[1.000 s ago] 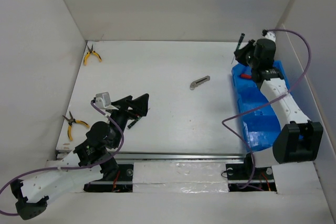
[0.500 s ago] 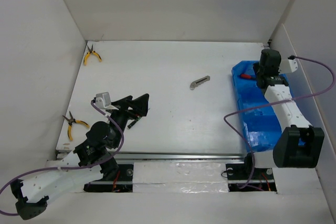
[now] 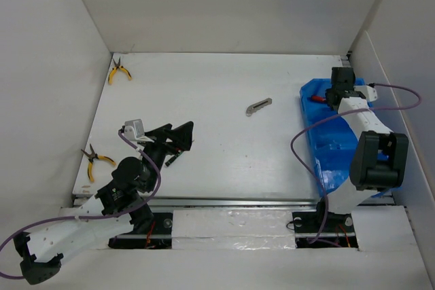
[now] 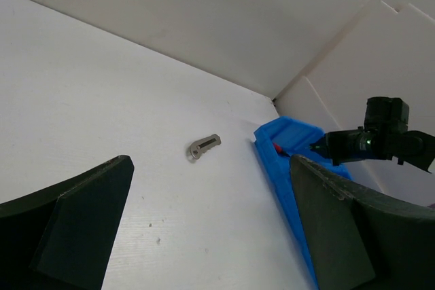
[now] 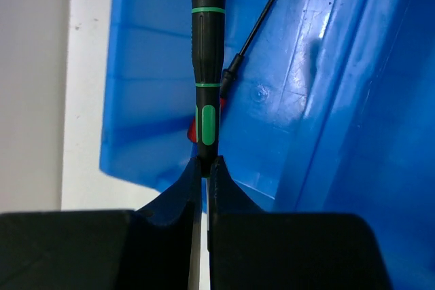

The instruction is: Sort the tools into containers

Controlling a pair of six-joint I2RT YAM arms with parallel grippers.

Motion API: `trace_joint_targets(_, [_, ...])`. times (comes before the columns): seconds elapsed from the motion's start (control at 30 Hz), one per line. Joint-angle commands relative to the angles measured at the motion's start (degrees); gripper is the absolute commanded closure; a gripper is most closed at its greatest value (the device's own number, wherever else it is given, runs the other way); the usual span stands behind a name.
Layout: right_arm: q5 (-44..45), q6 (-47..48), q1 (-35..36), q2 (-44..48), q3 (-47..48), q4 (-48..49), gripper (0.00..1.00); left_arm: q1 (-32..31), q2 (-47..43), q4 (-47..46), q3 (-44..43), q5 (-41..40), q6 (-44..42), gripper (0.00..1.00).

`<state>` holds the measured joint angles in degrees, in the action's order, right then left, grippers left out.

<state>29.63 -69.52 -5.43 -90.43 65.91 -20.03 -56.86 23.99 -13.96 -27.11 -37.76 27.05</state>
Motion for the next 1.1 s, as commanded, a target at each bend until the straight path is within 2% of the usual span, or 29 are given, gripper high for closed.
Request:
trace_joint_targets(0.0, [2.02,-2.64,-1.16,-3.86,5.45,-3.34,1.00,0.17,0.27,-2.74,-0.40,0.40,-0.51,0.01])
trace_joint_targets(0.17, [2.28,-2.91,-1.69,-9.49,8.88,-4.75,1.00,0.17,1.06,-3.18,-0.22,-0.30,-0.68,0.01])
trace_joint_targets(0.27, [-0.09,-0.72,-2.39,-10.11,9.06,-1.52,1.00,0.17,1.85,-2.83,-0.66,-0.21,-0.77,0.01])
trace_joint_targets(0.37, [-2.73,2.45,-3.09,-10.03,8.10,2.09,0.85,0.17,2.03,-3.01,-0.66,-0.03,-0.59,0.01])
trace_joint_targets(0.4, [-3.43,3.41,-3.70,-10.11,8.09,2.89,0.76,0.17,2.29,-3.01,-0.66,-0.12,-0.77,0.01])
trace_joint_targets(0.5, [-6.24,5.97,-3.71,-10.38,9.41,3.42,0.66,0.17,2.73,-3.10,-0.49,-0.82,-0.77,0.01])
trace_joint_targets(0.7, [-12.30,11.23,-4.24,-7.92,10.47,5.78,0.57,0.17,5.27,-2.66,-1.62,-4.16,-0.77,0.01])
trace_joint_targets(0.8, [-15.47,12.38,-4.24,-4.76,12.04,3.26,0.56,0.17,8.25,0.15,-2.85,-8.73,3.53,0.01])
trace_joint_targets(0.87, [-18.71,14.22,-4.24,-2.04,11.61,3.24,0.56,0.17,9.93,2.43,-5.39,-8.65,4.94,0.01])
trace_joint_targets(0.97, [-26.77,16.95,-3.71,5.16,7.05,8.50,0.56,0.17,14.93,11.46,-12.05,-9.08,8.88,0.01])
trace_joint_targets(1.0, [-28.29,17.65,-2.49,9.09,5.56,11.04,0.55,0.17,17.82,18.11,-13.56,-9.87,14.99,0.01])
trace_joint_targets(1.07, [-32.49,20.03,0.84,13.07,0.82,14.65,0.55,0.78,20.56,21.85,-16.64,-10.23,19.34,0.01])
